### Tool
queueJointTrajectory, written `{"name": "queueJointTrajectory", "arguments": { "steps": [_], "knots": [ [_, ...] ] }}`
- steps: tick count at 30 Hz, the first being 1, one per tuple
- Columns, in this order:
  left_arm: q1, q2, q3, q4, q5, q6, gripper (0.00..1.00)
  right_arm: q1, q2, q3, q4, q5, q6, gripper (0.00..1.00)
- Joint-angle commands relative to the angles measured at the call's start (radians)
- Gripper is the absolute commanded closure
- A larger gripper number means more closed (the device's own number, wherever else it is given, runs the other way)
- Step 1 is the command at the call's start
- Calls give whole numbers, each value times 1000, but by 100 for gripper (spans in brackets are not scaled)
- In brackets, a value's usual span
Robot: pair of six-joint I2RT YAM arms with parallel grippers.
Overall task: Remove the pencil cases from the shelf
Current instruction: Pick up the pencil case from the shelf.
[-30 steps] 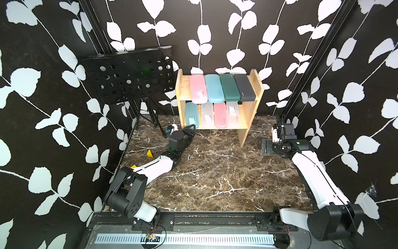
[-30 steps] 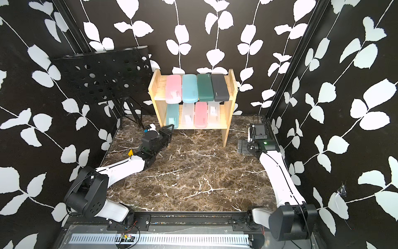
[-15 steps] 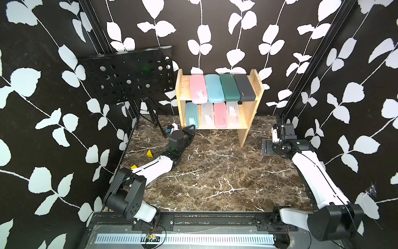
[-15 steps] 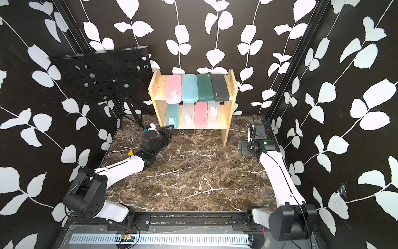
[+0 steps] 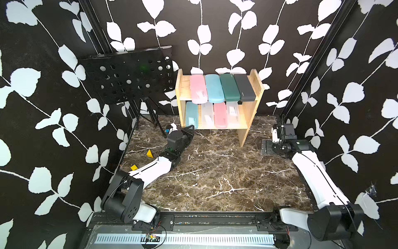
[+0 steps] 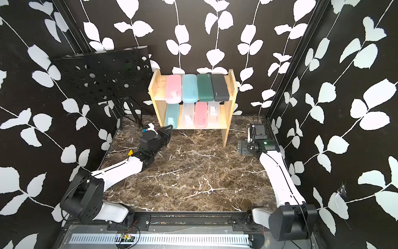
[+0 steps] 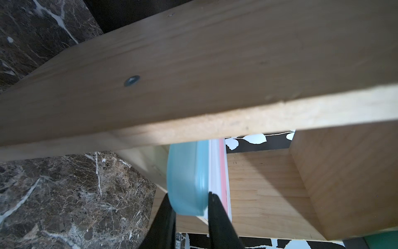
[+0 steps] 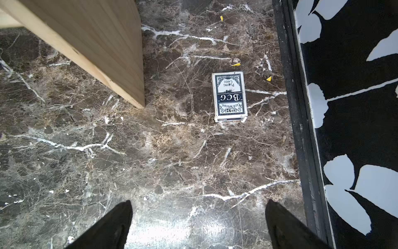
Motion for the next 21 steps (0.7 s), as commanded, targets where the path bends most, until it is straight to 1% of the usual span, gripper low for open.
{"name": "queueJointTrajectory", "arguments": {
  "steps": [1,5,8,9,13,16,21],
  "knots": [
    [4,-54,-31,-21,-4,13,77,4,-23,21,-17,5,-3,1],
    [4,-84,-70,-17,-1,2,77,4,-30,11,-14,-7,6,1],
    [2,-110,-99,-21,-2,0,75,4,-37,3,-11,-13,12,1],
    [3,-116,-107,-22,-5,0,73,4,-38,1,-11,-13,14,1],
    [2,-125,-121,-25,-21,-2,58,4,-38,3,-12,-17,16,1],
    [3,-112,-108,-19,-21,-2,50,4,-38,7,-16,-14,14,1],
    [3,-87,-76,-3,-18,-4,42,5,-35,10,-20,-6,6,1]
  ]
}}
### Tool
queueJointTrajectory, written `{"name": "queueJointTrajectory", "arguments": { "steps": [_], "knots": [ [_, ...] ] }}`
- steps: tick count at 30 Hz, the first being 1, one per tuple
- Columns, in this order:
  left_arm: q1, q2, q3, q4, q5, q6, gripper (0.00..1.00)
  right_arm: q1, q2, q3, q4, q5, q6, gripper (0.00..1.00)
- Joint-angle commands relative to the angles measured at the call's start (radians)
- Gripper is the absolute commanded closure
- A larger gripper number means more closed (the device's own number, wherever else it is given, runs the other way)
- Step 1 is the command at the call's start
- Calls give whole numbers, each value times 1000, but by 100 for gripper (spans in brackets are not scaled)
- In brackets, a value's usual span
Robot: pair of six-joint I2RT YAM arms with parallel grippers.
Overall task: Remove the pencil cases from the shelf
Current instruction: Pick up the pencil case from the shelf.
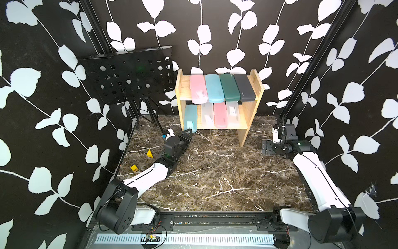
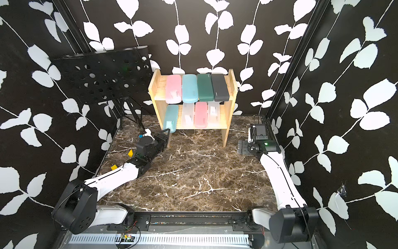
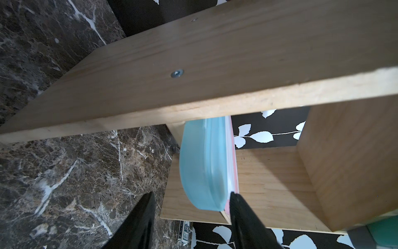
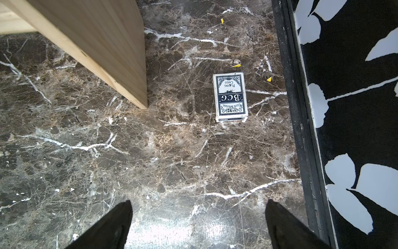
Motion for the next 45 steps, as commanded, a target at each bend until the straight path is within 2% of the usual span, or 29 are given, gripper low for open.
{"name": "queueJointTrajectory", "arguments": {
  "steps": [1,10,14,16,29,32,36,45],
  "knots": [
    [2,9,38,18,-9,3,41,5,-17,9,-13,4,-3,1],
    [2,71,98,43,-7,-1,37,5,3,15,-12,3,-11,1],
    [4,104,125,53,-9,-3,38,4,12,26,-17,9,-20,1],
    [6,118,133,65,-9,-6,41,4,16,30,-18,9,-23,1],
    [11,116,136,67,-14,-3,77,6,18,44,-31,9,-31,1],
    [11,112,134,65,-8,2,83,4,17,49,-34,11,-31,1],
    [12,113,129,90,8,5,100,4,13,57,-42,11,-31,1],
    [11,116,114,219,63,49,100,4,-4,59,-47,11,-28,1]
  ]
}}
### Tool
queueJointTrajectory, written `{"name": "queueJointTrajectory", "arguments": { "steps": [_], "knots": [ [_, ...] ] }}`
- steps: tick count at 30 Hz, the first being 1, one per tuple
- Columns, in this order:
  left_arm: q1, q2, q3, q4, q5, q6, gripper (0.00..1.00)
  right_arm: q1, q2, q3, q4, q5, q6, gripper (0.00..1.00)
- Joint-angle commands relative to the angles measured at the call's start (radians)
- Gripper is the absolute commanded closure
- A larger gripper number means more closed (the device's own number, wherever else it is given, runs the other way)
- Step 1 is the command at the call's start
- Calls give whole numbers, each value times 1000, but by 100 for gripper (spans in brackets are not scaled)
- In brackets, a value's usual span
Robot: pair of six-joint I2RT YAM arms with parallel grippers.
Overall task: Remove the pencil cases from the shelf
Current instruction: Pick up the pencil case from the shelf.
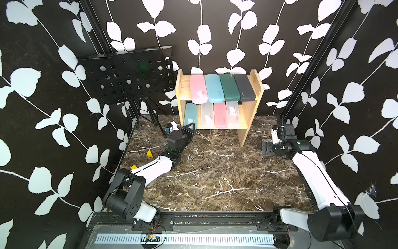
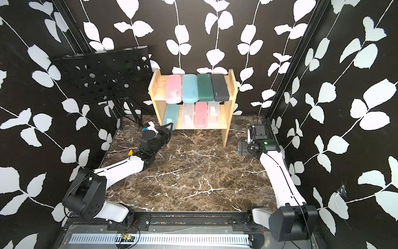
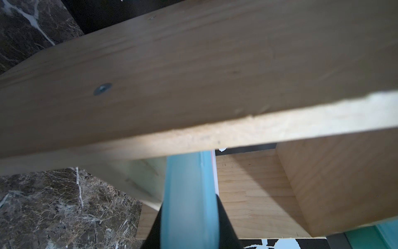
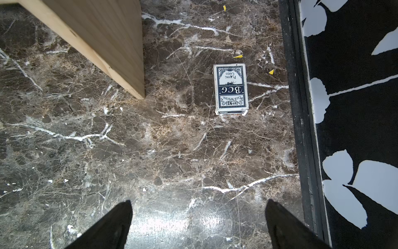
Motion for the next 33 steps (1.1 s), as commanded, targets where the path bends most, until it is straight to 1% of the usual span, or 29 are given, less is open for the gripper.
{"name": "queueJointTrajectory", "arguments": {
  "steps": [1,6,9,16,21,25,28,30,33],
  "knots": [
    [7,-20,-11,106,30,46,100,4,-21,51,-10,7,-4,1],
    [7,-39,-12,161,57,90,100,4,-35,51,-14,7,-2,1],
    [7,-47,-22,205,72,96,100,4,-44,54,-20,6,-1,1],
    [7,-110,-49,153,164,137,100,6,-90,56,-35,-11,13,1],
    [7,-266,-110,-32,209,242,100,25,-132,67,-61,-34,11,1],
    [7,-415,-141,-210,242,332,100,71,-159,86,-92,-35,5,1],
    [7,-496,-133,-399,298,389,100,137,-196,85,-102,-41,-17,1],
    [7,-534,-150,-467,355,406,100,193,-222,75,-104,-44,-40,1],
    [7,-579,-187,-542,424,398,100,282,-248,61,-119,-50,-81,1]
  ]
}}
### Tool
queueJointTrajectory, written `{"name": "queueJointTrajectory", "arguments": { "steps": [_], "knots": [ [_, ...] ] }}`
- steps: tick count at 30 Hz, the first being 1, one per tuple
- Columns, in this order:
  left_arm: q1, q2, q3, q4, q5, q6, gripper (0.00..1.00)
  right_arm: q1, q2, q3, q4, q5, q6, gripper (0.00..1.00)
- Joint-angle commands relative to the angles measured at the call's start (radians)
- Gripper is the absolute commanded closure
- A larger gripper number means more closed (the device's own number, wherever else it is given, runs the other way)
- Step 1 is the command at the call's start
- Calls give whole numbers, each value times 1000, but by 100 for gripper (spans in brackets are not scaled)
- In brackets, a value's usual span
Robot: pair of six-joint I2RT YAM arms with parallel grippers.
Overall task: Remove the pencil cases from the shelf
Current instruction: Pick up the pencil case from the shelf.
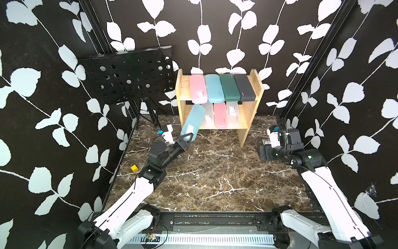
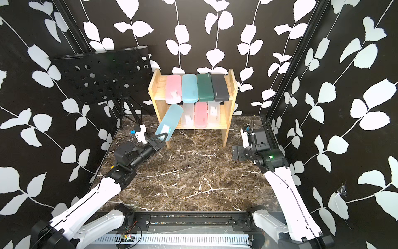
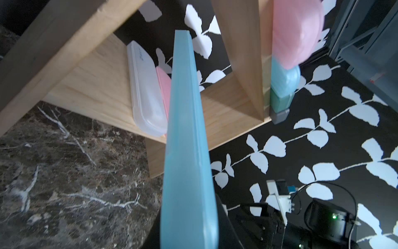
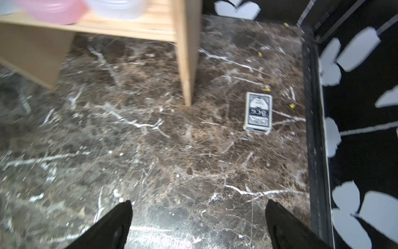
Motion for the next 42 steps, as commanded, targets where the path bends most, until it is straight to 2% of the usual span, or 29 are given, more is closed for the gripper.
{"name": "queueJointTrajectory", "arguments": {
  "steps": [1,5,9,12,14,16,21,24,29,42],
  "knots": [
    [5,-42,-41,-184,128,62,100,91,-30,14,-31,-9,-61,1],
    [5,-81,-31,-323,260,127,100,291,-48,18,-25,68,-123,1],
    [5,-79,58,-508,408,250,100,478,-33,64,-6,91,-215,1],
    [6,-94,138,-640,433,343,100,582,41,165,-49,140,-266,1],
    [5,-108,177,-682,458,376,100,653,95,224,-83,179,-298,1],
    [5,-103,200,-687,531,380,100,719,139,264,-89,207,-328,1],
    [5,-72,200,-688,677,397,100,850,266,363,-118,209,-408,1],
    [5,-70,181,-660,769,381,100,890,303,423,-130,214,-475,1],
    [5,-100,180,-717,817,416,100,928,324,429,-109,217,-576,1],
    [5,-155,149,-736,855,412,100,962,355,386,-28,207,-671,1]
  ]
}}
